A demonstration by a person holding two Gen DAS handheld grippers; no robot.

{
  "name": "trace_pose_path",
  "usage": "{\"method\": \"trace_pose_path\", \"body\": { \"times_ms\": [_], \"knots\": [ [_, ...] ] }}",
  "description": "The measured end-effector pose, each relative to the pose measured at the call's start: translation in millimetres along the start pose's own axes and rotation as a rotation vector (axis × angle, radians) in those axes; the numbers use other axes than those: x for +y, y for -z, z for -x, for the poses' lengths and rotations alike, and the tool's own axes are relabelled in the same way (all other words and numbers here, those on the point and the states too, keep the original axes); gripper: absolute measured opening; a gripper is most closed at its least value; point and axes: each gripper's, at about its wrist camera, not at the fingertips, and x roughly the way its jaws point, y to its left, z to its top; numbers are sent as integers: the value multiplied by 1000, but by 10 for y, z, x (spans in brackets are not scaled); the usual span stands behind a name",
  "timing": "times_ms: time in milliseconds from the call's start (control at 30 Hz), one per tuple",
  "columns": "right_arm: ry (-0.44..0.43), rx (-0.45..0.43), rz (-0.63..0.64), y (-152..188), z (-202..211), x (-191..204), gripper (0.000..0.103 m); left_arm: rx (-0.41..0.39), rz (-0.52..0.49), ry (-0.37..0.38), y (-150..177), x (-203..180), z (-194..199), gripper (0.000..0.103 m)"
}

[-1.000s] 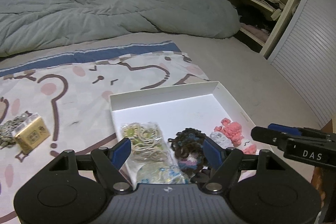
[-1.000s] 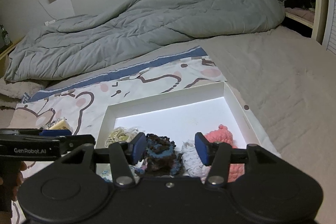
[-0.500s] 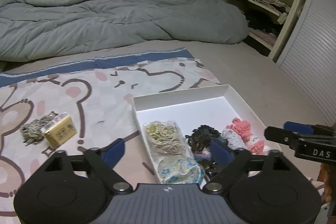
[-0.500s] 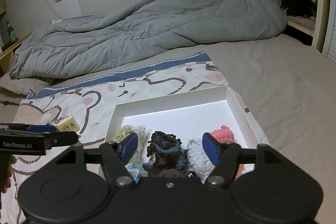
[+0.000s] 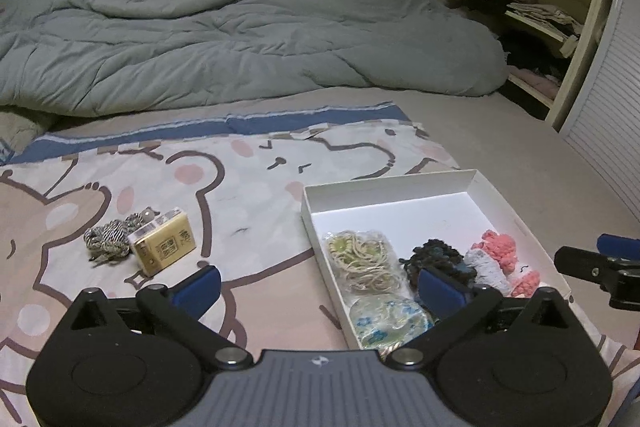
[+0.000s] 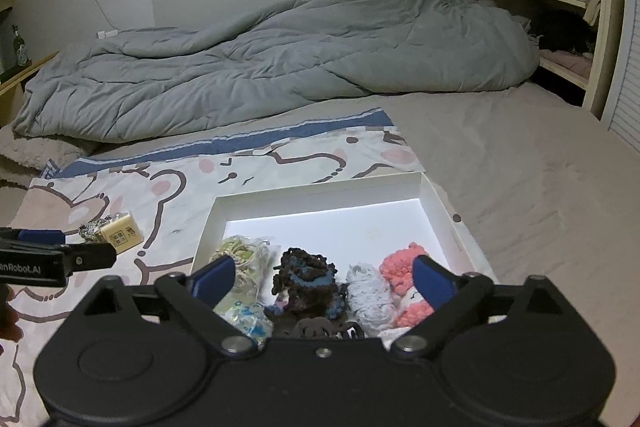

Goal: Organize objects
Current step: 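Withdraw both tools from the tray toward the cord bundle and yellow box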

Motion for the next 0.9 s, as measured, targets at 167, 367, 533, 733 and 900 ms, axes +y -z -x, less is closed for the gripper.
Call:
{"method": "trace_pose_path", "body": {
  "times_ms": [167, 367, 533, 733, 900],
  "knots": [
    [19, -10, -7, 22, -30, 17, 103, 5, -7, -18, 17, 75, 1, 103],
    [20, 4, -11, 26, -92, 72, 103, -10, -8, -34, -3, 194, 33, 103],
    [13, 7, -18, 11, -150, 137, 103, -11, 6, -59, -7, 366, 50, 103],
    [-1, 10, -23, -8, -243, 280, 103, -26, 41, -92, -34, 663, 107, 103],
    [-25, 12, -27, -36, -328, 431, 103, -49, 53, -135, -30, 946, 181, 103]
  ]
}}
